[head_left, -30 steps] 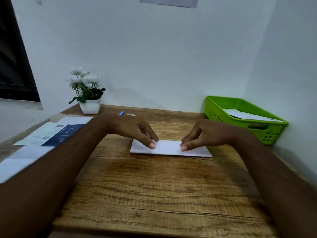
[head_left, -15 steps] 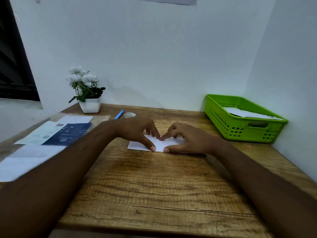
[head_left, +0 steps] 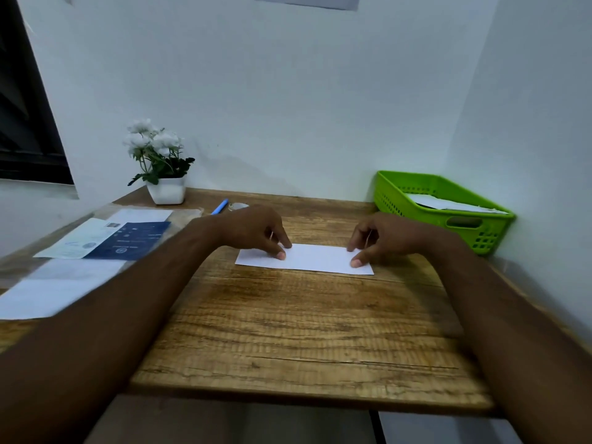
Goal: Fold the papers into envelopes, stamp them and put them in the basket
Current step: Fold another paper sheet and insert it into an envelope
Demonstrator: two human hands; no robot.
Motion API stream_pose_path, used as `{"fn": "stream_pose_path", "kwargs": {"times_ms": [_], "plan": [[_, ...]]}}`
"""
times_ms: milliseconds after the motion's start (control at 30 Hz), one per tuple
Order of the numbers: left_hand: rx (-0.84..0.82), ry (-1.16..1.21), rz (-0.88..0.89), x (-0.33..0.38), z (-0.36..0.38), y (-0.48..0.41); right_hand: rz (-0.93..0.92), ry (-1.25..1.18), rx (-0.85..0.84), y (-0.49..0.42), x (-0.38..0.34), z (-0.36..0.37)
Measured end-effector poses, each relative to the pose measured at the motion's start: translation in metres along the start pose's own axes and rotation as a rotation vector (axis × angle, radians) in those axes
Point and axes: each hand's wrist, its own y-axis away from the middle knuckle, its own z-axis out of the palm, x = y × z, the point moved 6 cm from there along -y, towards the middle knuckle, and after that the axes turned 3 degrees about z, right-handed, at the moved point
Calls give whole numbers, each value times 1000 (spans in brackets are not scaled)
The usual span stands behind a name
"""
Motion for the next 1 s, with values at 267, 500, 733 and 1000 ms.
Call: {"fn": "stream_pose_path", "kwargs": {"times_ms": [267, 500, 733, 1000], "plan": [[101, -144, -30, 1, 1, 12, -95, 60, 190, -5, -6, 2], [114, -148, -49, 4, -5, 39, -205, 90, 405, -3, -45, 9], [205, -110, -115, -18, -39, 102, -296, 119, 394, -11, -99, 28], [223, -122, -378, -76, -80, 216, -539, 155, 288, -8, -220, 73]]}}
